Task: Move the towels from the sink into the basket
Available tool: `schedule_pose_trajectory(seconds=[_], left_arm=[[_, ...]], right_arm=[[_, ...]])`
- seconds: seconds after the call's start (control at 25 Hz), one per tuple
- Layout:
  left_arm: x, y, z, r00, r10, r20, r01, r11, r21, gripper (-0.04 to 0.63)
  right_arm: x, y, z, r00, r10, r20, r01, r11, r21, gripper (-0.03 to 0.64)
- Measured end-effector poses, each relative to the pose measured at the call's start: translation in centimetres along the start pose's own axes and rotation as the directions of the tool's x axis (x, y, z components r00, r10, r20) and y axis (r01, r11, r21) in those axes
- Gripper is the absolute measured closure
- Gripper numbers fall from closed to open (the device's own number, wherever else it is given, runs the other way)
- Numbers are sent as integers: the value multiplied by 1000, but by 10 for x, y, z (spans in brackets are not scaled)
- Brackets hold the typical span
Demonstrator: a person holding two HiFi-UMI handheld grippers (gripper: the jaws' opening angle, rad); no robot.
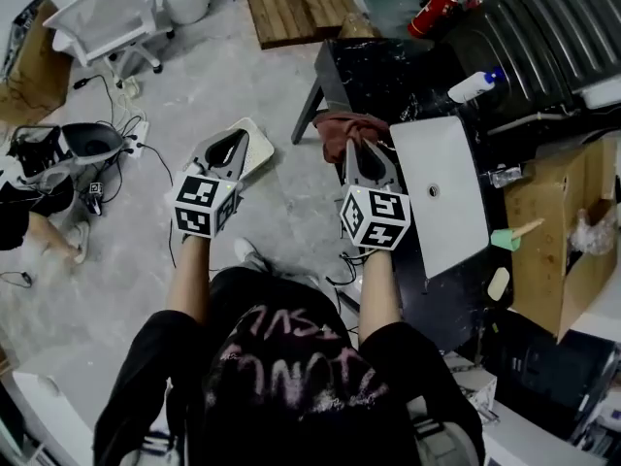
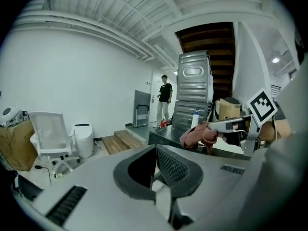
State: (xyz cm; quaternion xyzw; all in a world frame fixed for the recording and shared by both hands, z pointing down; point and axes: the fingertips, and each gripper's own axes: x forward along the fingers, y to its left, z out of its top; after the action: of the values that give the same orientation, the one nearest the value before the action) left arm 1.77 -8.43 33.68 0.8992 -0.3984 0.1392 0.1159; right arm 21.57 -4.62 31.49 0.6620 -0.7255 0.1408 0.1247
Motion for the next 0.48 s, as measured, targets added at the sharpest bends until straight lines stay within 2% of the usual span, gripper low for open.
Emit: schedule_pose_trajectory(seconds=[0.28,0.48], left_arm=[[-38,79,-23,996,90,-13,-90,995,-46,575],[-56,105,-34,985,171,-18,-172,982,-77,575]], right_arm=[[55,87,4,994,110,-26,-111,993,-43,557],[78,115,-1,980,192,-47,-194,979,-57,557]])
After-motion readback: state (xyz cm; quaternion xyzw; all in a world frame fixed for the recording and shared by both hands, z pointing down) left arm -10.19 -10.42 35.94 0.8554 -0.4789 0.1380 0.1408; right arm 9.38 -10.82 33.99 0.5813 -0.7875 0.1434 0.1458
